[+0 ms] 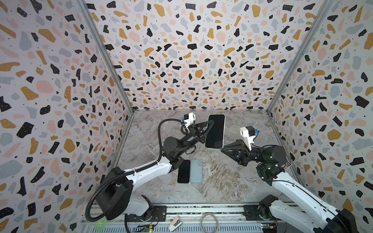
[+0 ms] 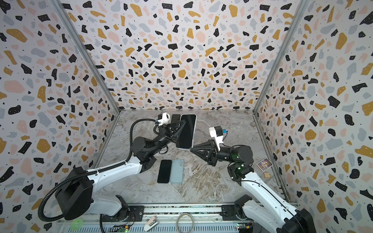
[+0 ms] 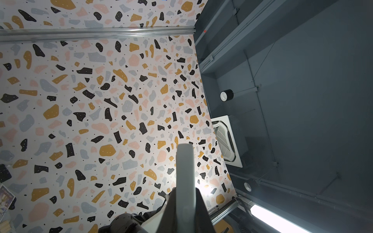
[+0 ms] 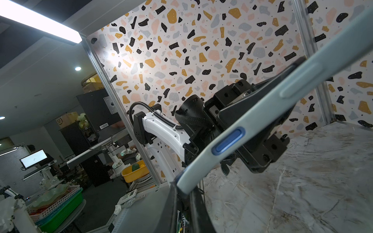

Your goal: Take the phone out of the phone case

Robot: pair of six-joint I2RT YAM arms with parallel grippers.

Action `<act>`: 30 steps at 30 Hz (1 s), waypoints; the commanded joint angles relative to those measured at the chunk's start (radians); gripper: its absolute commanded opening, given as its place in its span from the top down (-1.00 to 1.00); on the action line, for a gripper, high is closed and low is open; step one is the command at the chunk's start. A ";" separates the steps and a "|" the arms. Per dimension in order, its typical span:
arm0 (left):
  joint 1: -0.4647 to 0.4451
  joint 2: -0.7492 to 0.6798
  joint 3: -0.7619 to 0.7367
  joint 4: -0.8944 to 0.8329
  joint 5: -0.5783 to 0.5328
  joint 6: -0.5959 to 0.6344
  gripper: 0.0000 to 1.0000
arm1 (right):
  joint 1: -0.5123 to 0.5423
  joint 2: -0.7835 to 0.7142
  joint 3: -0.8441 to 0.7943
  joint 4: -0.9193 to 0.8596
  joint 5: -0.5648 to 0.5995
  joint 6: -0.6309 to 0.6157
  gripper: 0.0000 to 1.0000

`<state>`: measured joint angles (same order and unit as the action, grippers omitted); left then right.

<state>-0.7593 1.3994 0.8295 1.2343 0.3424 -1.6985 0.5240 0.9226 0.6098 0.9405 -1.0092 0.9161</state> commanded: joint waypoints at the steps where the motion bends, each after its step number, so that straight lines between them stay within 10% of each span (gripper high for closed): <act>1: -0.032 0.000 0.037 0.022 0.044 -0.003 1.00 | -0.013 0.007 0.046 -0.021 0.014 -0.043 0.82; 30: -0.032 -0.114 0.039 -0.181 0.041 0.158 1.00 | -0.132 0.049 0.033 -0.221 0.123 -0.030 0.83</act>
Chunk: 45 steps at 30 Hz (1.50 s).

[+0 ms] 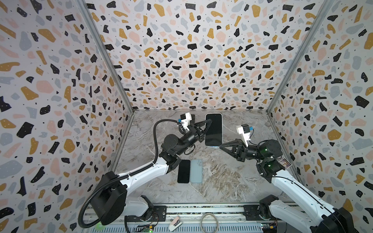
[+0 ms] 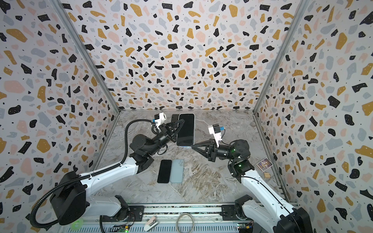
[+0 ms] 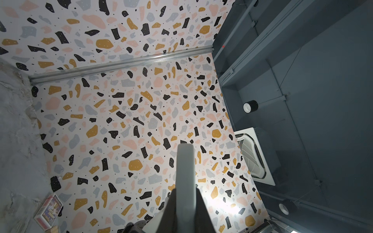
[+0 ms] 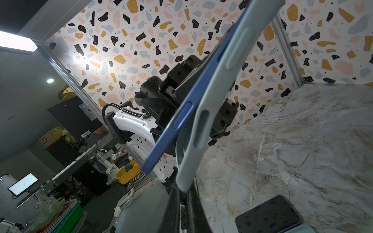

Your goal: Take the phone out of the phone case

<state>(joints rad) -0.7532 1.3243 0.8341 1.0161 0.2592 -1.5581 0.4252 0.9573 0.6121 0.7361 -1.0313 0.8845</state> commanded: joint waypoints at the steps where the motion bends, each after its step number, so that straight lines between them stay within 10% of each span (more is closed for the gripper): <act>1: -0.038 -0.041 0.033 0.032 0.125 0.021 1.00 | -0.036 0.018 0.030 -0.013 0.145 0.008 0.83; 12: -0.038 -0.079 0.017 -0.047 0.124 0.084 1.00 | -0.048 0.025 0.033 -0.022 0.152 0.037 0.81; 33: 0.002 -0.090 0.023 -0.190 0.065 0.182 1.00 | -0.039 -0.278 -0.178 -0.118 0.251 0.188 -0.10; 45: 0.005 -0.058 0.033 -0.162 0.065 0.185 1.00 | 0.208 -0.272 -0.202 -0.094 0.385 0.155 -0.12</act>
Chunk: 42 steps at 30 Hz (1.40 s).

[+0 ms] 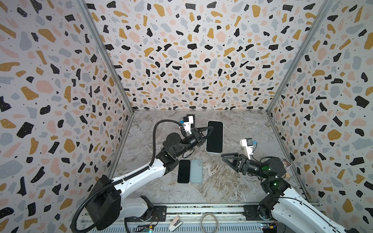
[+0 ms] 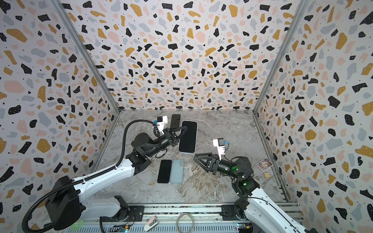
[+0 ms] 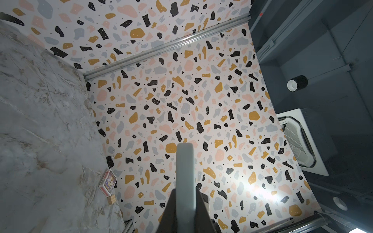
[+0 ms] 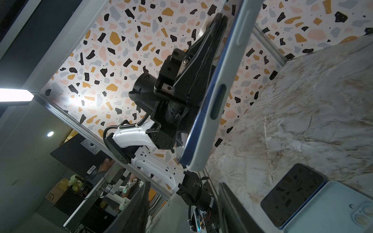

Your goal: Take the phone out of the phone case

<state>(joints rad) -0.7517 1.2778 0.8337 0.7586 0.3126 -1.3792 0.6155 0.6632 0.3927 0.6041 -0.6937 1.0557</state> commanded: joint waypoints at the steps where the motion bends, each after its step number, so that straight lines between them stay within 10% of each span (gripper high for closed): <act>1: 0.003 -0.013 0.031 0.096 0.011 0.006 1.00 | 0.021 0.033 0.018 0.050 0.049 -0.013 -0.12; 42: -0.032 -0.021 -0.036 0.205 0.008 -0.002 1.00 | -0.014 0.216 -0.036 0.377 0.025 0.138 0.14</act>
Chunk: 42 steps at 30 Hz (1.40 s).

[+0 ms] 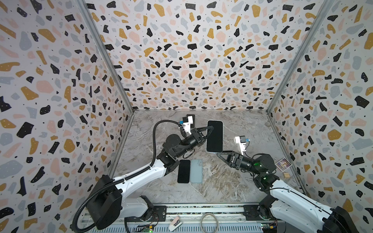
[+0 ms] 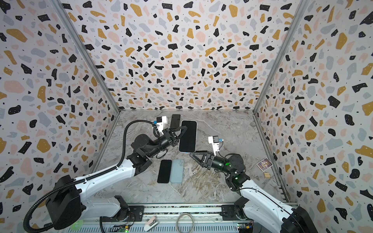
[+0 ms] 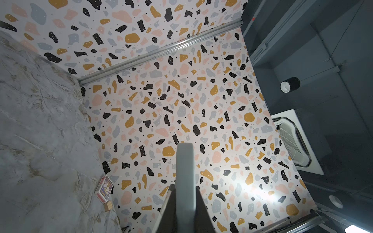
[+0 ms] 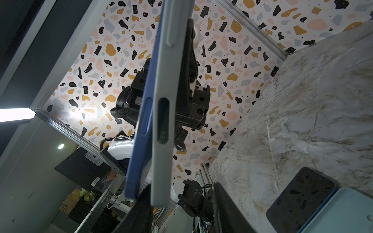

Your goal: Take the phone out of the phone case

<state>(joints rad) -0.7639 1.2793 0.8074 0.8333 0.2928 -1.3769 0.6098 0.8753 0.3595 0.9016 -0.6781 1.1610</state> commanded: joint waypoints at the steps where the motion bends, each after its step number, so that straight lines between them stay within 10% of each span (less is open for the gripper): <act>1: -0.021 -0.020 -0.013 0.137 0.028 -0.007 1.00 | -0.008 0.004 -0.005 0.085 0.010 0.034 0.20; 37: -0.054 0.056 -0.086 0.197 -0.019 0.025 1.00 | -0.016 -0.070 -0.103 0.153 0.039 0.143 1.00; 42: -0.057 0.067 -0.096 0.186 -0.022 0.031 0.46 | -0.034 -0.128 -0.105 0.079 0.051 0.128 1.00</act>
<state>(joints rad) -0.8158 1.3415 0.7242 0.9463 0.2745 -1.3632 0.5869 0.7837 0.2401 0.9852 -0.6411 1.3113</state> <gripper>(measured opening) 0.244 0.132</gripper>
